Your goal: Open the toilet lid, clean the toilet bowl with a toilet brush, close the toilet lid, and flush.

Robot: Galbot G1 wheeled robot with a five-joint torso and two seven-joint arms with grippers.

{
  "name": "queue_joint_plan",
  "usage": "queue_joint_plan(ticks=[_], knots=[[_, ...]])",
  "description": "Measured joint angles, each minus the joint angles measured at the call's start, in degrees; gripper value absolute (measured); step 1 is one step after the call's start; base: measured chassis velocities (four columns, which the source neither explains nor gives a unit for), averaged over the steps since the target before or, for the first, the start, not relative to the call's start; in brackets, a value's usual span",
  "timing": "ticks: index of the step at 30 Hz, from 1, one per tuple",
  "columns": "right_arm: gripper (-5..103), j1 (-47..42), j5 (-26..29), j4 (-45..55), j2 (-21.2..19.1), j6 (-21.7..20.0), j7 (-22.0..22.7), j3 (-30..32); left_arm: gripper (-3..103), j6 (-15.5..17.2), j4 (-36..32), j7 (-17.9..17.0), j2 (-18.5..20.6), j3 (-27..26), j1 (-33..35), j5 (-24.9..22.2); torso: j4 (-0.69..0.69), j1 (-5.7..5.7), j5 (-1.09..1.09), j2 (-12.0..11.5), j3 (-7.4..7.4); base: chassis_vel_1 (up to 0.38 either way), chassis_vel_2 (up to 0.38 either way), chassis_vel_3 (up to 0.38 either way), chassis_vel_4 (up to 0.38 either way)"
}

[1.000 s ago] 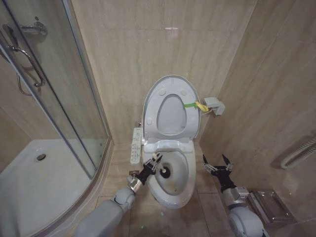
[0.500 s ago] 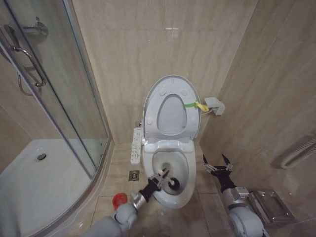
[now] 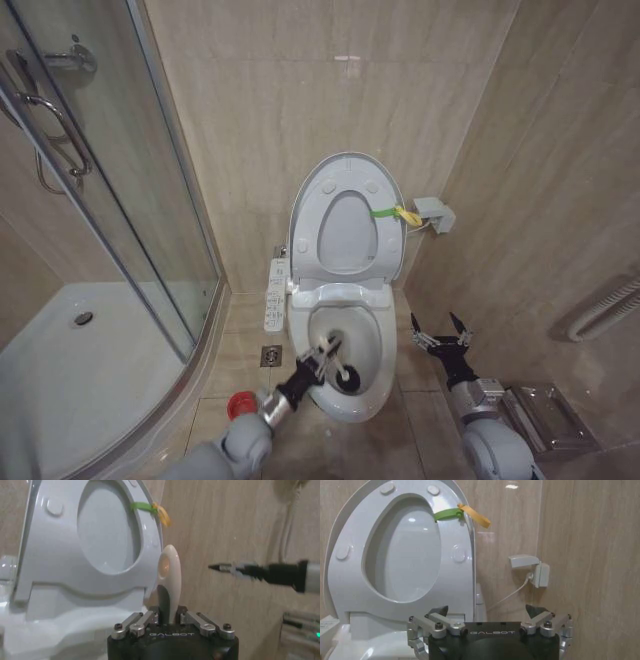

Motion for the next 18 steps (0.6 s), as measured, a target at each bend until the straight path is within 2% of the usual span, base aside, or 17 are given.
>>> queue_joint_plan(ticks=[4,6,9,12,18], knots=[[100,0.00,0.00,0.00,0.00,0.00,0.00,0.00,19,-1.28,6.01,0.13,-1.84,-0.80,-0.41,0.50,0.00,0.00,-0.02,0.00,0.00,0.000,0.000,0.000,0.000],[100,0.00,0.00,0.00,0.00,0.00,0.00,0.00,19,-1.77,10.25,0.18,-3.14,-1.52,-2.18,-0.34,-0.01,0.00,-0.03,0.00,0.01,0.000,0.000,0.000,0.000],[100,0.00,0.00,0.00,0.00,0.00,0.00,0.00,19,-2.09,13.12,0.31,-4.00,-2.30,-4.58,-1.12,-0.02,0.01,-0.01,0.00,0.01,0.000,0.000,0.000,0.000],[100,0.00,0.00,0.00,0.00,0.00,0.00,0.00,19,-1.76,12.21,0.12,-4.00,-2.66,-5.90,-1.98,-0.02,0.02,-0.01,-0.01,0.01,0.000,0.000,0.000,0.000],[100,0.00,0.00,0.00,0.00,0.00,0.00,0.00,19,0.29,0.93,-1.47,-1.04,-1.74,-3.57,-1.84,-0.02,0.01,-0.01,0.00,0.00,0.000,0.000,0.000,0.000]])
